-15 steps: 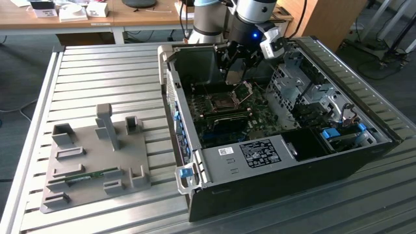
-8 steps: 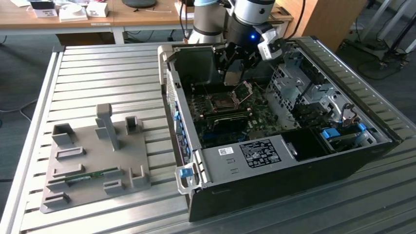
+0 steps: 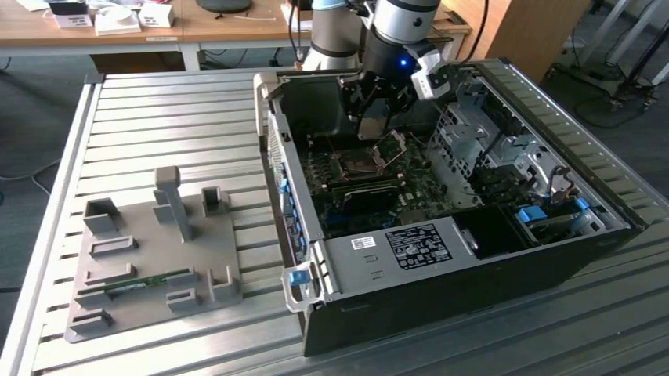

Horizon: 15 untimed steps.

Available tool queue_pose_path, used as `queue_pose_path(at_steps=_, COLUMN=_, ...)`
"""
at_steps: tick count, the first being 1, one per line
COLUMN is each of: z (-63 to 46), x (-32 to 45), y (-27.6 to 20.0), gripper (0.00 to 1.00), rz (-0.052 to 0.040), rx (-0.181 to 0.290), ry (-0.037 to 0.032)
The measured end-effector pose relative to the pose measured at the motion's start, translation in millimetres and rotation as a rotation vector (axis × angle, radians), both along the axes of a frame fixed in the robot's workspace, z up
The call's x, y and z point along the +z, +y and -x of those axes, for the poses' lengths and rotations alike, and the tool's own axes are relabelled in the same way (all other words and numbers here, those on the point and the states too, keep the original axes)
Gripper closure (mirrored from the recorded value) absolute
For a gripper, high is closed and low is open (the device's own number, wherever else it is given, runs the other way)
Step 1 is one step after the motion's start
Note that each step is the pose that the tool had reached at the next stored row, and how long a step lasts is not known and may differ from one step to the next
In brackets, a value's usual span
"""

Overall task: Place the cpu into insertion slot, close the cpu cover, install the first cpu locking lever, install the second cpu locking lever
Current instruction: 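Place the cpu into insertion slot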

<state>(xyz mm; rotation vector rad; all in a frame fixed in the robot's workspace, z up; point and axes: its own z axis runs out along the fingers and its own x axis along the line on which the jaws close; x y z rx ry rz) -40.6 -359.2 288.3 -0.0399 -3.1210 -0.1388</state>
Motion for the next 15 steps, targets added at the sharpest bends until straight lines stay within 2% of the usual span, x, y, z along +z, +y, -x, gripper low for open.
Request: queue_pose_path(at_steps=15, z=0.0, x=-1.4, y=0.0, gripper=0.46, rz=-0.0001, rx=0.000, ry=-0.0001)
